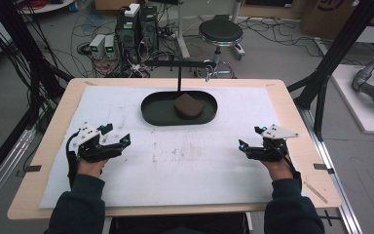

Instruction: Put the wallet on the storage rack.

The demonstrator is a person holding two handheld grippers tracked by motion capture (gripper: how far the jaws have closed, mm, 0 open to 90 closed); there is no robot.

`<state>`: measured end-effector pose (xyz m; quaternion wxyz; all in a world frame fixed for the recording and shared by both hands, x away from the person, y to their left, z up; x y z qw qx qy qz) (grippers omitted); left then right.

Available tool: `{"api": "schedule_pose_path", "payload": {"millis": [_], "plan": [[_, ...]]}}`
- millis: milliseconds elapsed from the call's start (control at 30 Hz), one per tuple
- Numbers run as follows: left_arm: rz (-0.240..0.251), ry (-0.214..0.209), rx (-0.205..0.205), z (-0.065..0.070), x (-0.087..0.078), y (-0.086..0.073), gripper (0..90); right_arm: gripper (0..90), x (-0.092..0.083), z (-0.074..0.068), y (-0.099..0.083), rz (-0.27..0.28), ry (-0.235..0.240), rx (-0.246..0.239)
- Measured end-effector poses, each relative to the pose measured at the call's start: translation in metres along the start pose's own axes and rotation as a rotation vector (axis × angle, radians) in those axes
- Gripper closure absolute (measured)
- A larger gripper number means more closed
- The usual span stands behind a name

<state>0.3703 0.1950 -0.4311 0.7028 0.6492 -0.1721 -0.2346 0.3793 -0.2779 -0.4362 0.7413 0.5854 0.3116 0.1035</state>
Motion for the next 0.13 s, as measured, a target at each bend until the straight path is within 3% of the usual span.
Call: {"api": "schedule_pose_path", "payload": {"millis": [133], "plan": [[-0.003,0.004,0.002,0.0000,0.0014,-0.0003,17.0,20.7,0.0016,0.0007,-0.0007,0.000,-0.005,-0.004]]}}
Point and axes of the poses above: each handheld gripper's, and its own axes: x roughly forward along the jaws, y roughly out of its top, z roughly to its right, the point moved 6 cm from there along x, roughly forward along the jaws, and after that the axes turned 10 degrees about z, right-handed, at the moved point
